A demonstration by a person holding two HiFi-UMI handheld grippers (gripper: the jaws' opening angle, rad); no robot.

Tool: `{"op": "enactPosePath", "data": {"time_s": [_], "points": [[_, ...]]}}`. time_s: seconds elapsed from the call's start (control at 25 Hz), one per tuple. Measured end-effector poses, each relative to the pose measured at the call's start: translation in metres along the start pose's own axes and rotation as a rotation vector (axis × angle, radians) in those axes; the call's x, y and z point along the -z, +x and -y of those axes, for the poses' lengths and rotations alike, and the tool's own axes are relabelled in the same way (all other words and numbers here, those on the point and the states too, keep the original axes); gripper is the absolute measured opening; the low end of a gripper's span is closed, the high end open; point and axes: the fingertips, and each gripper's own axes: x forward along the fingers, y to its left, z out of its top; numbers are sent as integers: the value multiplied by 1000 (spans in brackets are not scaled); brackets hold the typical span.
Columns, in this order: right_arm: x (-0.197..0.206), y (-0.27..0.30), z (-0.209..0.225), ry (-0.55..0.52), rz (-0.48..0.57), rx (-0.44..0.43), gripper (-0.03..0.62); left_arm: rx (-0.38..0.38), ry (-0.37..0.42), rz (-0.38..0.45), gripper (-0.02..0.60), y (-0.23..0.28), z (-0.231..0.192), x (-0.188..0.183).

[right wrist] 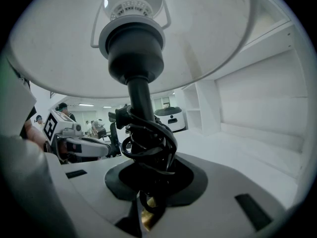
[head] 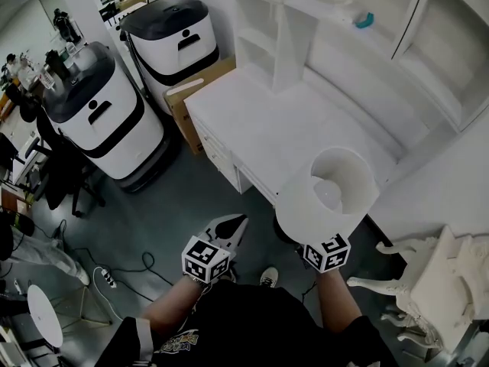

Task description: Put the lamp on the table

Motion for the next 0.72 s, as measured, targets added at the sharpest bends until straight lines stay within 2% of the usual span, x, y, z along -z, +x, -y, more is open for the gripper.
{"op": "enactPosePath", "data": {"time_s": [0.72], "points": [[-14, 52, 0, 33, 3, 73, 100, 61, -5, -18, 6, 5, -60, -13]]}}
